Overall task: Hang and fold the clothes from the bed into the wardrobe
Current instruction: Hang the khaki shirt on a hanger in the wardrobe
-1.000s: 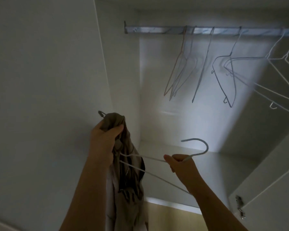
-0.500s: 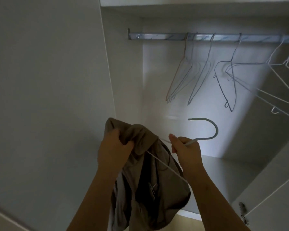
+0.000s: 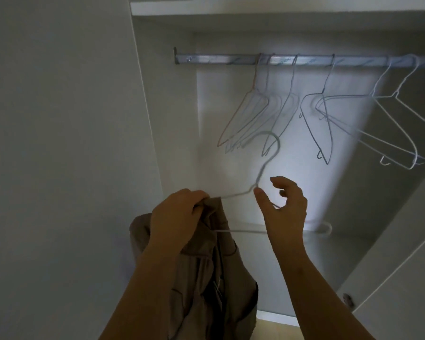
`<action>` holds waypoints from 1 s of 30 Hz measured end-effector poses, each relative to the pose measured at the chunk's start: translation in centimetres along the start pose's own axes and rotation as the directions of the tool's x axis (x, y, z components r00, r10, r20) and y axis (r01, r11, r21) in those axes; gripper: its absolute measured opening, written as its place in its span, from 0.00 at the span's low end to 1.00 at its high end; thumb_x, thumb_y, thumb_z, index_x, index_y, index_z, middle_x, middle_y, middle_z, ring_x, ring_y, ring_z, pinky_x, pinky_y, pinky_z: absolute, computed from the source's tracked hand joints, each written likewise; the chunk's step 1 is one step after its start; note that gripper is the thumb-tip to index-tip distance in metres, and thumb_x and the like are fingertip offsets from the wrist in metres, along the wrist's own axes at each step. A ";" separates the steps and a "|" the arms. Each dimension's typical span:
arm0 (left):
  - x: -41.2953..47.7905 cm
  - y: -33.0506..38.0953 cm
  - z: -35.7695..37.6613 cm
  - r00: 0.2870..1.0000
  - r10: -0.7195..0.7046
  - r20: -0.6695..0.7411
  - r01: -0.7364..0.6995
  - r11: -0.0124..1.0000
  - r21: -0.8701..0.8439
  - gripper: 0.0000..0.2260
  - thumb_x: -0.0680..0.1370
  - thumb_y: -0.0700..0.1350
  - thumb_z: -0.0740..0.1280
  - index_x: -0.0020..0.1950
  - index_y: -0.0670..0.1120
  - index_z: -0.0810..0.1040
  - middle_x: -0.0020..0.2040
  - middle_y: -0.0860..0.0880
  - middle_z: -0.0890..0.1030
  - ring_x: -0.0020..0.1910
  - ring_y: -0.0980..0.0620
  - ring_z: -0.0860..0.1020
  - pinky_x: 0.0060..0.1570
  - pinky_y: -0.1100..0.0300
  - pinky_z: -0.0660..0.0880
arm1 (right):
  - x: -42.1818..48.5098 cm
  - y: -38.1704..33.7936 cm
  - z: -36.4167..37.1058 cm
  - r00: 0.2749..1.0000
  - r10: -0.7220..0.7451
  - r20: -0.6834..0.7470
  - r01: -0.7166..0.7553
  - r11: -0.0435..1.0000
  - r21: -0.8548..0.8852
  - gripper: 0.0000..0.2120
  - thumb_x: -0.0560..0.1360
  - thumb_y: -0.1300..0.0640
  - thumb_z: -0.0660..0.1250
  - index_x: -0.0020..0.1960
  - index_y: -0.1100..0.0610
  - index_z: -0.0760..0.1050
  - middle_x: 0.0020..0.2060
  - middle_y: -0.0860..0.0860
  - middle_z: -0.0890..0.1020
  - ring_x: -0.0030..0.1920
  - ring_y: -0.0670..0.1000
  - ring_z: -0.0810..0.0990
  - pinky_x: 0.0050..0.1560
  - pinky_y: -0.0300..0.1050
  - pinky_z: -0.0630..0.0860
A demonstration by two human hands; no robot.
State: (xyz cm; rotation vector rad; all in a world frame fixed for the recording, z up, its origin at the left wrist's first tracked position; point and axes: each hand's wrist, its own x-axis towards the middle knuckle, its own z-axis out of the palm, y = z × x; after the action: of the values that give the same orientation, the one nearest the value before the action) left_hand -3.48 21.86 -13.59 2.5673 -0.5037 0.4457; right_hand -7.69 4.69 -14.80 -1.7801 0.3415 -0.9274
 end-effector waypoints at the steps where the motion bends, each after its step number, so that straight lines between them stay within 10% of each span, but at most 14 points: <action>1: 0.0 0.0 -0.2 0.998 -0.031 -0.053 0.030 1.000 -0.005 0.13 0.80 0.45 0.59 0.62 0.52 0.76 0.56 0.50 0.79 0.56 0.50 0.75 0.50 0.63 0.65 | -0.2 0.3 0.0 0.997 -0.009 -0.073 0.008 1.000 -0.012 0.12 0.71 0.55 0.72 0.53 0.52 0.74 0.45 0.38 0.73 0.52 0.45 0.71 0.57 0.41 0.66; 7: 0.8 0.3 -2.0 0.972 -0.089 -0.217 0.081 0.996 -0.045 0.13 0.79 0.43 0.61 0.62 0.50 0.77 0.54 0.47 0.79 0.54 0.47 0.75 0.46 0.64 0.61 | -2.2 5.2 0.9 0.938 0.336 0.085 -0.295 0.902 -0.315 0.10 0.71 0.57 0.70 0.48 0.53 0.71 0.46 0.52 0.76 0.50 0.54 0.76 0.53 0.49 0.73; 15: 0.7 0.0 -5.2 0.942 -0.106 -0.320 0.053 0.984 -0.170 0.11 0.78 0.40 0.63 0.59 0.46 0.79 0.52 0.45 0.81 0.52 0.46 0.76 0.52 0.63 0.65 | -5.8 9.7 3.6 0.459 0.778 0.429 -0.422 0.616 -0.665 0.46 0.65 0.44 0.74 0.73 0.56 0.53 0.68 0.56 0.64 0.66 0.59 0.66 0.68 0.55 0.66; 20: 0.7 -0.6 -6.8 0.908 -0.125 -0.400 0.027 0.970 -0.242 0.11 0.77 0.38 0.65 0.58 0.45 0.80 0.49 0.49 0.80 0.49 0.55 0.74 0.52 0.64 0.66 | -6.3 10.8 3.3 0.312 0.882 0.352 -0.570 0.471 -0.673 0.28 0.75 0.55 0.66 0.68 0.65 0.59 0.62 0.61 0.72 0.61 0.58 0.74 0.62 0.48 0.72; 26: 0.8 -2.6 -7.5 0.909 -0.141 -0.391 0.023 0.957 -0.291 0.12 0.75 0.38 0.66 0.55 0.51 0.80 0.43 0.62 0.75 0.45 0.61 0.73 0.46 0.82 0.64 | -4.8 11.0 3.3 0.424 0.824 0.375 -0.794 0.538 -0.285 0.13 0.76 0.66 0.61 0.59 0.70 0.73 0.50 0.65 0.79 0.45 0.59 0.75 0.56 0.58 0.74; 30: 0.4 -4.4 -7.5 0.947 -0.164 -0.275 0.068 0.943 -0.327 0.12 0.75 0.36 0.66 0.54 0.50 0.80 0.45 0.58 0.78 0.48 0.55 0.76 0.51 0.72 0.68 | -1.9 9.4 2.7 0.450 0.773 0.446 -0.892 0.417 0.175 0.16 0.79 0.67 0.55 0.66 0.69 0.67 0.51 0.66 0.77 0.45 0.60 0.76 0.44 0.51 0.75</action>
State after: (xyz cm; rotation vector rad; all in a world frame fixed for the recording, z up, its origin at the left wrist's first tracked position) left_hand -2.90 29.23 -8.92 2.1600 -0.2827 0.6429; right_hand -5.15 3.79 -24.39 -1.0722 0.7236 0.0564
